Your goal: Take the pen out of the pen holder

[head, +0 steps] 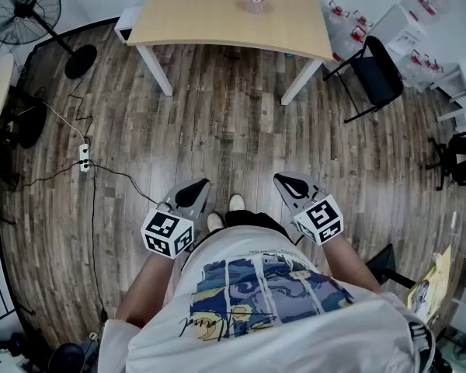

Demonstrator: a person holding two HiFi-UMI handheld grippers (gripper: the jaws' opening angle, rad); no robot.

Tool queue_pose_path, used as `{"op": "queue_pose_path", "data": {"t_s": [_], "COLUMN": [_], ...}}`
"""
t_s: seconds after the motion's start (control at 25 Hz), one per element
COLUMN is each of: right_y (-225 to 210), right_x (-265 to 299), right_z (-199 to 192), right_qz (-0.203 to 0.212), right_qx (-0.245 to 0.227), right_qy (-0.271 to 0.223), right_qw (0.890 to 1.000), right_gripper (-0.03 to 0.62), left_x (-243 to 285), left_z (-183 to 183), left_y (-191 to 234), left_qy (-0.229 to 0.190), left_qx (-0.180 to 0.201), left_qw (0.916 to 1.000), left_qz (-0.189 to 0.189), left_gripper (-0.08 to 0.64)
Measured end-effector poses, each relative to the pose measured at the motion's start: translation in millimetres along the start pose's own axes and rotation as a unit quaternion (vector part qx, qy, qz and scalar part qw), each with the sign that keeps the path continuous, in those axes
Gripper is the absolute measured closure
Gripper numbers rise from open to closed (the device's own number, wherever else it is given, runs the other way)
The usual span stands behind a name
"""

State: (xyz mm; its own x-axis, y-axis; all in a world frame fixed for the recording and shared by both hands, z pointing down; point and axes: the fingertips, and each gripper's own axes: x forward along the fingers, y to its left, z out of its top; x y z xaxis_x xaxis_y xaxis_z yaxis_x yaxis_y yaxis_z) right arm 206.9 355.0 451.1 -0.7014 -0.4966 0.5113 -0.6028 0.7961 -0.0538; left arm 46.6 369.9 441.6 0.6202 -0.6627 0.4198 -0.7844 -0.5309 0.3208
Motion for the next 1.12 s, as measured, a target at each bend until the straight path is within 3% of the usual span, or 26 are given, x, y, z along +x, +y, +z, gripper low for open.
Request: {"op": "queue_pose_path", "data": {"t_s": [0.16,0.32,0.56,0.8,1.12], "right_y": [-42,-66,-79,-101,-160], "right_x": [3,17,40,79,163], "right_z": [19,27,20,42,115], "right_qz": [-0.010,-0.001,0.022,0.035,-0.042], "right_qx": [-0.009,-0.015,0.029,0.025,0.028], "right_qy": [-0.015,-0.028,-0.020,-0.022,-0.022], "right_qw": [1.000,0.999,0.999,0.999,0.998], "right_gripper": [0.586,0.586,0.586,0.584,0.551], "left_x": [34,57,77,101,147], "left_z": [48,66,58,77,151], "left_y": [-9,-7,20,67,168], "left_qy": [-0.033,-0.033,-0.020,-0.012,-0.027], "left_qx": [0.017,0.050,-0.013,-0.005,0.018], "left_qw": [0.9993,0.9982,0.9997,0.9997,0.9961], "left_qz": [-0.009,-0.012,0.000,-0.020,-0.082], "left_gripper": [0.545,0.545,0.545,0.545,0.541]}}
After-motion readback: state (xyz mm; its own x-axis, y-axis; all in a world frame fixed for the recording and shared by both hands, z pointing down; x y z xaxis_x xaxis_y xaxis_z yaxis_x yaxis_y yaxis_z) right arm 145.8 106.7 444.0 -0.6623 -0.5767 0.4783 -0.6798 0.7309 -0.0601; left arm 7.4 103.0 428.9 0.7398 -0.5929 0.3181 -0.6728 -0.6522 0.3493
